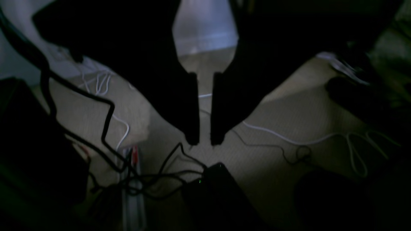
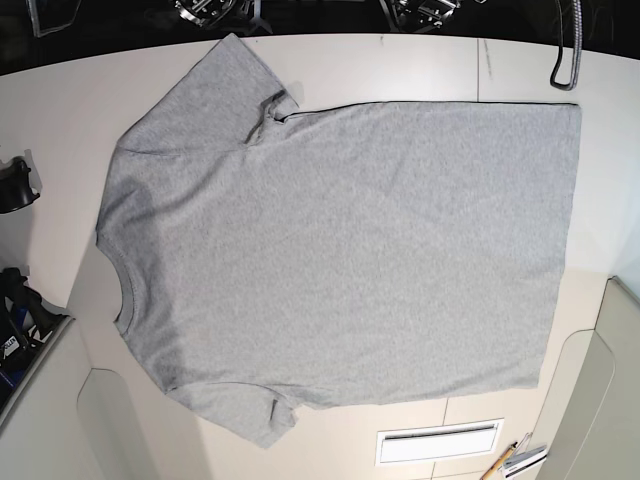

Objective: Fold the T-shirt properly
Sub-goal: 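Move both grippers from rest toward the shirt's shoulder corners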

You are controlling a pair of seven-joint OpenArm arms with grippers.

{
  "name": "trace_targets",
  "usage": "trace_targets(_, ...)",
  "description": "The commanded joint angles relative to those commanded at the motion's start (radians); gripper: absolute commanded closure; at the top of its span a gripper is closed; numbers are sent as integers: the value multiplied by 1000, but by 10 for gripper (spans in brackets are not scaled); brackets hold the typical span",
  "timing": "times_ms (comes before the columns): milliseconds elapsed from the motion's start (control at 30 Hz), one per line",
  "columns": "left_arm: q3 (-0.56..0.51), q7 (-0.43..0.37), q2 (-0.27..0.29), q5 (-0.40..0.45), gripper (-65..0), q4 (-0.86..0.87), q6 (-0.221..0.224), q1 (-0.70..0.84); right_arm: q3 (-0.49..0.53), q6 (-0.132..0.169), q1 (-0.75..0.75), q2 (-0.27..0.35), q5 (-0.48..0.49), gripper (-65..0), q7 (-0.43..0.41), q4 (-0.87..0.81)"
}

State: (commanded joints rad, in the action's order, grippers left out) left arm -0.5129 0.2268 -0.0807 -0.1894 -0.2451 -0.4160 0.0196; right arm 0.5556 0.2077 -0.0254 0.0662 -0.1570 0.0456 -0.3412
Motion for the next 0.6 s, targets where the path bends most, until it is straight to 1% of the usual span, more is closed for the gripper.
trace_targets(33, 0, -3, 0, 0, -84, 0, 0, 0, 0, 11, 0, 0, 0, -64, 0, -6)
trace_targets(133, 0, -2, 0, 0, -84, 0, 0, 0, 0, 64, 0, 0, 0, -64, 0, -21)
trace_targets(167, 0, -2, 0, 0, -84, 0, 0, 0, 0, 76, 0, 0, 0, -64, 0, -24)
trace_targets(200, 0, -2, 0, 0, -84, 0, 0, 0, 0, 81, 0, 0, 0, -64, 0, -24)
trace_targets(400, 0, -1, -1, 0, -84, 0, 0, 10, 0, 82, 0, 10, 0, -64, 0, -23)
trace_targets(467, 0, -2, -1, 0, -84, 0, 0, 24, 0, 87, 0, 20, 0, -64, 0, -23)
trace_targets(600, 0, -2, 0, 0, -84, 0, 0, 51, 0, 88, -2, 48, 1, -64, 0, -24)
